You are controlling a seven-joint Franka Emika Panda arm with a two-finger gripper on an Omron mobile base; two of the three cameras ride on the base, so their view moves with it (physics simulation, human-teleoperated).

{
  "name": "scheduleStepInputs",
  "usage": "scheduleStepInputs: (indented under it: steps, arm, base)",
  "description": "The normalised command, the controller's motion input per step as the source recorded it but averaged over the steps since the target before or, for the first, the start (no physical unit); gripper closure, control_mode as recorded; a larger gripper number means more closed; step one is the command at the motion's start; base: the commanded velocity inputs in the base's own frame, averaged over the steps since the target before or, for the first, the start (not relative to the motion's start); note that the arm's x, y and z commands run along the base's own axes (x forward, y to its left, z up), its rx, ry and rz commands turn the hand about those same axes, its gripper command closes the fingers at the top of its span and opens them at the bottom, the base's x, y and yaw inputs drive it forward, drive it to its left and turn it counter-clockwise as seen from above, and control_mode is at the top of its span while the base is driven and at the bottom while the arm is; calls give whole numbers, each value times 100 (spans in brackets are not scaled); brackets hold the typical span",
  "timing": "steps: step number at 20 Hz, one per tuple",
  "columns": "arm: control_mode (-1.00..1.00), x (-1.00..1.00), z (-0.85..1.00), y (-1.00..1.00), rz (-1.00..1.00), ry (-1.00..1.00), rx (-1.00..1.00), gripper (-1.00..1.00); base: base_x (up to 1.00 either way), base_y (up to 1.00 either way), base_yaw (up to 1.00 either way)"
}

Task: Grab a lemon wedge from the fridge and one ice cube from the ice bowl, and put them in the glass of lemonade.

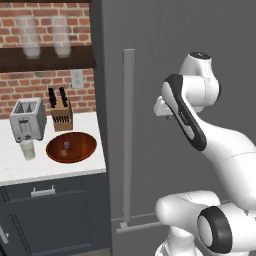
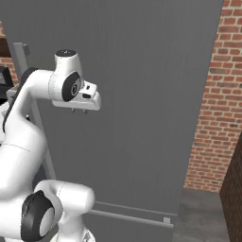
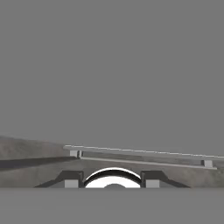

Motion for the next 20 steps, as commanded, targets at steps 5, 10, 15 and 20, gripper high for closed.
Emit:
scheduleStepInputs:
  steps: [5, 10, 15, 20]
  arm:
    - [-100, -54, 0, -17, 0, -5, 5, -100]
    - [-100, -100, 0, -49, 0, -11, 16, -100]
    - [-100, -100, 0, -40, 0, -11, 17, -100]
    - [-100, -58, 0, -21, 0, -2, 9, -100]
  base:
    - [0, 0, 0]
    - [0, 0, 0]
    - [0, 0, 0]
    - [0, 0, 0]
